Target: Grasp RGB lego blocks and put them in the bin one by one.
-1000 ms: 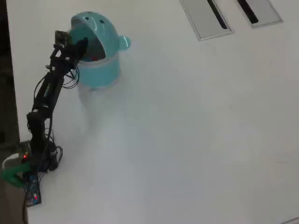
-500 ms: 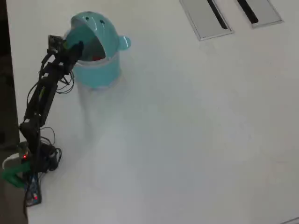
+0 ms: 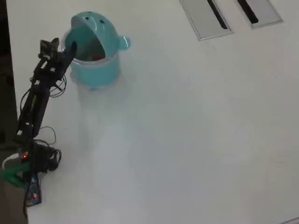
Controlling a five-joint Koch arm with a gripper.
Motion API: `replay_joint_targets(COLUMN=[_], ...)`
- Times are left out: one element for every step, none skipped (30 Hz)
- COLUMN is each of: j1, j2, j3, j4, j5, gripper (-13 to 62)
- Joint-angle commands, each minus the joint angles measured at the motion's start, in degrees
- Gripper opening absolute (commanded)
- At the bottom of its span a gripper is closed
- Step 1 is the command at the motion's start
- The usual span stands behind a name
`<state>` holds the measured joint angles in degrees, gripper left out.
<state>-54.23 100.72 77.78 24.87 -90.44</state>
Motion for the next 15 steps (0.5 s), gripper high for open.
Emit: replay_joint_targets(j1=[1.1,1.7,2.5,3.2,4.0,4.8,5.9,6.8,7.6,8.5,9.3,10.1,10.5,11.4,12.3], j2=[4.0,4.9,5.9,6.7,7.6,8.4,9.4,10.1,10.9,11.7,12.5,13.2,14.0,14.6,15.2], j3=[-1.1,-0.4,0.0,0.7,1.6,2.3,2.9,3.3,3.8,4.2,4.7,5.3,6.0,6.5,6.9], j4=[-7.5,-7.8,-7.9,-8.4,-9.3,-9.8,-9.8,-9.8,-9.8,-9.8,-9.8,-9.9,-10.3,-10.8,-10.8], j5=[2.5,3.8,5.4,7.1,9.0,10.8,12.7,14.2,16.0,17.8,19.2,20.3,21.3,21.9,22.7], gripper=[29.3,29.3,29.3,29.3,29.3,29.3,29.3,29.3,29.3,29.3,29.3,29.3,29.3,29.4,29.4])
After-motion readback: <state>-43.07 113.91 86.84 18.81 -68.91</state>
